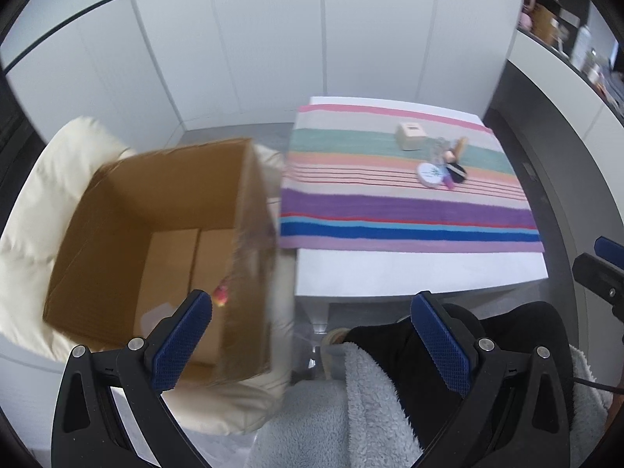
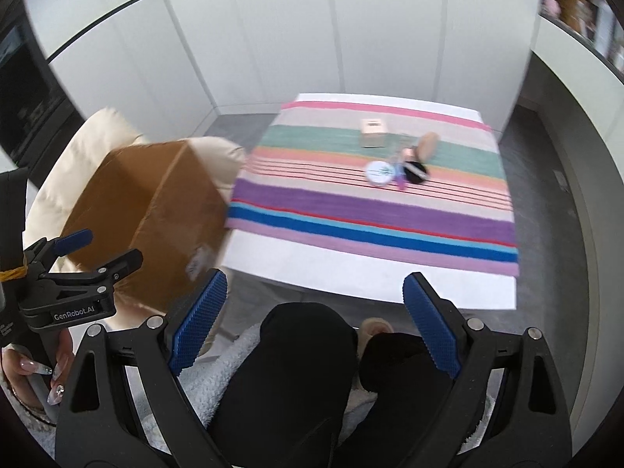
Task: Organize objects
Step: 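Withdraw both open grippers from the box back toward the table, then grasp the white FLOWER LURE compact with the left gripper while the right grasps the black MENOW puff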
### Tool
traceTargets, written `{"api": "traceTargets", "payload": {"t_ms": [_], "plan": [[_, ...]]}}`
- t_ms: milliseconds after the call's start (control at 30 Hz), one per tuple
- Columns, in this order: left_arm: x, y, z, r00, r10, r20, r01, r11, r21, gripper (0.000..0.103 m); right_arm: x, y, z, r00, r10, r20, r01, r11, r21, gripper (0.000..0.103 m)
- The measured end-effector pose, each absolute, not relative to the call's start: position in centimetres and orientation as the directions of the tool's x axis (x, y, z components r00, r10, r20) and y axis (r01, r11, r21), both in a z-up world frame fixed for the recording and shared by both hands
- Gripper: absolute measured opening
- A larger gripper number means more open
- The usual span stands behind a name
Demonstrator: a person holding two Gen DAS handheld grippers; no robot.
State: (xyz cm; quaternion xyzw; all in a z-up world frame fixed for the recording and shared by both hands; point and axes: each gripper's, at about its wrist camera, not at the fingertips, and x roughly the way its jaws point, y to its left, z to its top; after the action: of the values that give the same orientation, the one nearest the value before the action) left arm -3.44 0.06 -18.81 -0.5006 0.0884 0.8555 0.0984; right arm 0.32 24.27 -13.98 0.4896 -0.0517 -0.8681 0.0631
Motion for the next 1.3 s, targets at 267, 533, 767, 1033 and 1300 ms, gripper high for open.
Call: {"api": "traceTargets", "payload": {"t_ms": [267, 533, 767, 1033, 1300], "plan": [[-4.4, 5.7, -18.8, -0.457, 0.135, -0.879, -0.334, -0.942, 0.029, 0.103, 1.1, 30.8, -14.6, -0.522, -0.099, -0.847, -0.073, -0.984, 0.16, 0.094], [-5.4, 9.7, -20.5, -0.392, 0.148, -0.908, -0.386, -0.922, 0.016, 0.103, 0.4, 35.4, -16.4, -0.498, -0.054, -0.866, -0.164, -0.974, 0.155, 0.094], [-7.3, 10.6, -22.1, -0.339, 0.149, -0.929, -0.351, -0.936, -0.021, 0.102, -1.9, 38.1, -19.2, -0.488, -0.027, -0.873, -0.202, -0.969, 0.143, 0.094], [-11.8, 15.3, -25.7, -0.307, 0.149, -0.94, -0.35, -0.936, -0.034, 0.102, -7.5, 39.8, -24.1, -0.446, -0.03, -0.894, -0.19, -0.974, 0.128, 0.094], [-18.2, 20.3, -34.4, -0.358, 0.087, -0.929, -0.322, -0.946, 0.036, 0.102, -14.3, 40.8, -30.2, -0.441, -0.029, -0.897, -0.127, -0.987, 0.095, 0.094]]}}
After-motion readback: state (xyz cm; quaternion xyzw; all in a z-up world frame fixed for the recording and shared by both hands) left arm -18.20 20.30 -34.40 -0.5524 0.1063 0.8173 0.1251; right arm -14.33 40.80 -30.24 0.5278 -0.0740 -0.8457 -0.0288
